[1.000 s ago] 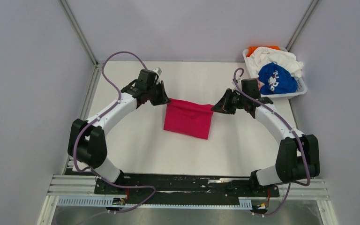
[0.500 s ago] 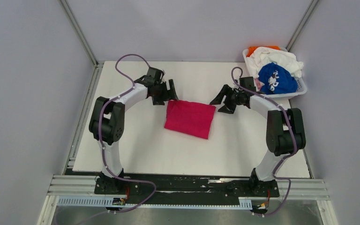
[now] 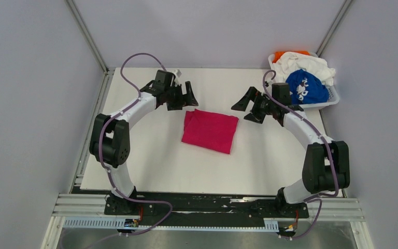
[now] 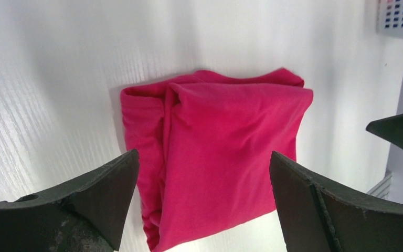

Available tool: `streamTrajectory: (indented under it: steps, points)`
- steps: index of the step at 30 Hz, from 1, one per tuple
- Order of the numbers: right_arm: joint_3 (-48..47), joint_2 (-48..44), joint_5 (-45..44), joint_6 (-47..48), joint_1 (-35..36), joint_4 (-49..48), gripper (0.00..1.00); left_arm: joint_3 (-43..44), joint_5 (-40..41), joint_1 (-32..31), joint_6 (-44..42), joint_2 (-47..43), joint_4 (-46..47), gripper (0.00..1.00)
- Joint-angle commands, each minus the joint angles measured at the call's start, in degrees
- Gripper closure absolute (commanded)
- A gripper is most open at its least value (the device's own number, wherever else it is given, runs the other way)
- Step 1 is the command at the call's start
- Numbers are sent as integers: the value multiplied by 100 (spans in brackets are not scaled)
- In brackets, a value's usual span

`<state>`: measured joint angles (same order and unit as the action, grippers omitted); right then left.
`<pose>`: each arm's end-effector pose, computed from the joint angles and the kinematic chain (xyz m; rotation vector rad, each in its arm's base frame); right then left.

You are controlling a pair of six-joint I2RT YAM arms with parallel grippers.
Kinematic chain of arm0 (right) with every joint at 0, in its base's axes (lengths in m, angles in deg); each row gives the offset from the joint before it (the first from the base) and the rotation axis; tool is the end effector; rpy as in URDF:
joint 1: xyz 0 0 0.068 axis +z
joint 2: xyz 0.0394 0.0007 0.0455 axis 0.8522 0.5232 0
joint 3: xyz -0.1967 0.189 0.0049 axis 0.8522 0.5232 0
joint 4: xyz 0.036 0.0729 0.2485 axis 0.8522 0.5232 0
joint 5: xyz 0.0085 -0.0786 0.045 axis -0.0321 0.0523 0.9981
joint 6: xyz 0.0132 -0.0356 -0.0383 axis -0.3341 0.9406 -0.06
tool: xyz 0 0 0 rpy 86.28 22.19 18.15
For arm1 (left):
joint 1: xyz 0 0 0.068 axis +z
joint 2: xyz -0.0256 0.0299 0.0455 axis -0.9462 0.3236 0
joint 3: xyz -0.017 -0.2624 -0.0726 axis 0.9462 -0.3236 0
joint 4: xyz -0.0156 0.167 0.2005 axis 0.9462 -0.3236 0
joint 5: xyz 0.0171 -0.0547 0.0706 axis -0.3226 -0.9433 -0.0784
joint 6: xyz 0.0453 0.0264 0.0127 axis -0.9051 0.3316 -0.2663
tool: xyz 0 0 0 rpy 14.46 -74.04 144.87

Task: Fold and stack the t-shirts
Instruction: Put the neatly folded tshirt into the corner of the board with the left arm

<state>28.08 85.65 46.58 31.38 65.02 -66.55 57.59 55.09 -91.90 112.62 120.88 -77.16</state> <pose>0.3201 0.0574 0.2454 0.2914 2.3908 1.0620 0.3797 -0.1567 0.2447 -0.0576 2.4762 -0.8191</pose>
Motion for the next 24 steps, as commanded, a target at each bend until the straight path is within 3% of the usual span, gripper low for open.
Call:
streamTrajectory:
  steps: [1, 13, 21, 24]
  points:
    - [459, -526, 102, 126, 24, -146, 0, -127, 80, -232, -668, 93, -468, 0]
    - [966, -1746, -597, 505, 13, 261, 0, 292, 1171, -688, -1188, 1224, -923, 2]
    - [1063, -2196, -1004, 647, 14, 424, 0, 470, 1742, -999, -1081, 1558, -963, 24]
    - [1092, -2248, -1143, 665, 11, 480, 0, 484, 2100, -1153, -1030, 1575, -1047, 37]
